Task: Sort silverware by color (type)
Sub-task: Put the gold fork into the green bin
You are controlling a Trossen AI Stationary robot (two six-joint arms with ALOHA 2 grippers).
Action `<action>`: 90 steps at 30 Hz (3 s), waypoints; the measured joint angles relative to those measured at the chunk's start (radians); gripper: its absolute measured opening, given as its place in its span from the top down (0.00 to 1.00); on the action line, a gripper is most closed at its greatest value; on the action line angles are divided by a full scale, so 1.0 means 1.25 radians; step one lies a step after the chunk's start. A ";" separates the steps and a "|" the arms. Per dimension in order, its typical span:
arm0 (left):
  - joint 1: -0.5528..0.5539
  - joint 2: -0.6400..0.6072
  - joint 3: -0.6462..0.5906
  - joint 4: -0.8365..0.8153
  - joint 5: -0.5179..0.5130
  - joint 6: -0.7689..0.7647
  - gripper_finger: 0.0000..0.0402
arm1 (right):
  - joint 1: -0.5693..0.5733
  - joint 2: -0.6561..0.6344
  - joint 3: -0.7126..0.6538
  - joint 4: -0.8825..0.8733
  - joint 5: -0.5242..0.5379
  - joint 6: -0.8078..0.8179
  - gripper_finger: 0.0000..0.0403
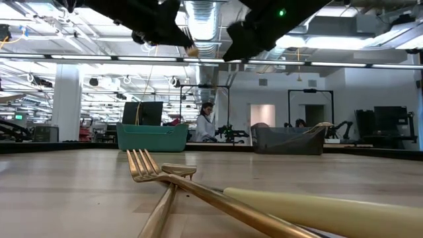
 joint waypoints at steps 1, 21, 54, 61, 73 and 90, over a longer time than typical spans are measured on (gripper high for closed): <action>-0.002 0.000 0.000 -0.002 -0.001 0.049 1.00 | 0.000 0.000 0.000 0.001 -0.019 0.040 0.90; 0.000 -0.002 0.106 -0.245 0.357 0.218 1.00 | -0.063 -0.040 0.000 0.058 -0.463 0.132 0.57; 0.011 0.000 0.104 -0.251 0.384 0.194 1.00 | -0.091 -0.040 0.000 0.068 -0.474 0.139 0.64; 0.010 0.000 0.104 -0.221 0.403 0.172 1.00 | -0.091 -0.042 0.000 0.075 -0.492 0.159 0.93; 0.014 -0.014 0.105 -0.180 0.237 -0.017 0.70 | -0.168 -0.160 -0.080 0.287 -0.468 0.263 0.93; 0.047 0.014 0.106 -0.068 0.379 0.049 0.70 | -0.163 -0.158 -0.220 0.644 -0.626 0.225 0.93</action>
